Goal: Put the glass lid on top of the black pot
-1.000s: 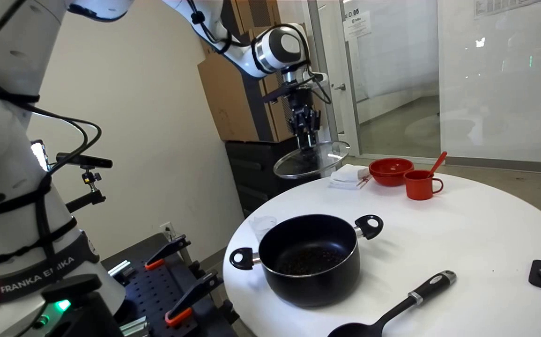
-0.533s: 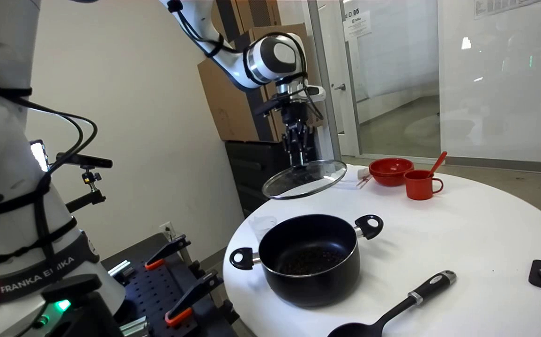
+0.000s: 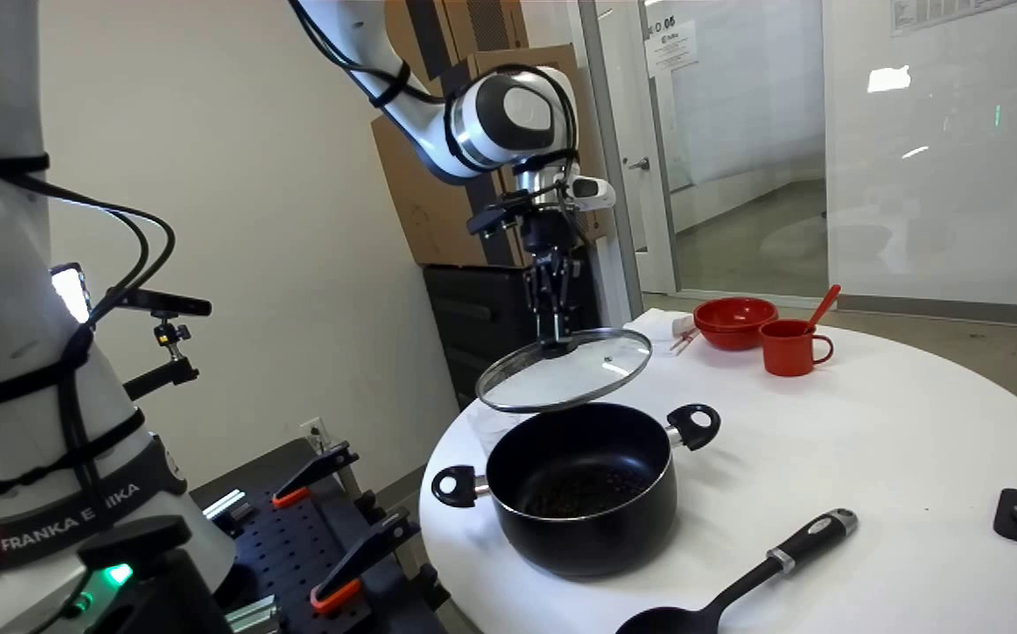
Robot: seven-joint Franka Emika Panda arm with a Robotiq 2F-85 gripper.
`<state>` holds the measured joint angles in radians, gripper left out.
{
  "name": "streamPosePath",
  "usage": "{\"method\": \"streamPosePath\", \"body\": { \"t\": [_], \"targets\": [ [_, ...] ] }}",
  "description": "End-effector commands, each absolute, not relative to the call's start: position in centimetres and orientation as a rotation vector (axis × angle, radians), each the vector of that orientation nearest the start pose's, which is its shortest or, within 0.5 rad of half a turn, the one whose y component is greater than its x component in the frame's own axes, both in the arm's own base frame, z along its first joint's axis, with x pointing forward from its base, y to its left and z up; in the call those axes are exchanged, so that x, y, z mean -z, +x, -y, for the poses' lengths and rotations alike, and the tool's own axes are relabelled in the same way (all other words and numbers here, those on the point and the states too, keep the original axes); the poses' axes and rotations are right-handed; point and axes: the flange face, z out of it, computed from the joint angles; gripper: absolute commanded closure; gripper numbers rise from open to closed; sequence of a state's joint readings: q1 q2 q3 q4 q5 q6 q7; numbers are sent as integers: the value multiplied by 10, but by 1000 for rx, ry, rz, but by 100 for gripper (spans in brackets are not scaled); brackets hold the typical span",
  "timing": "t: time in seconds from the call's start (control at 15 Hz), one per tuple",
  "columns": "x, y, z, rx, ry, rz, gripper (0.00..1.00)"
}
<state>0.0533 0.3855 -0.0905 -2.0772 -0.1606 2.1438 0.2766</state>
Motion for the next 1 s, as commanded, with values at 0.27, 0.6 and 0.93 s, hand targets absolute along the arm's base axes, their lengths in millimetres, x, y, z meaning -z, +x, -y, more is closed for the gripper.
{"method": "streamPosePath", "body": {
  "t": [0.27, 0.6, 0.93],
  "targets": [
    [-215, 532, 68, -444, -3216, -534, 75],
    [-199, 526, 73, -498, -3161, -584, 75],
    [-190, 523, 80, -532, -3116, -648, 75]
  ]
}}
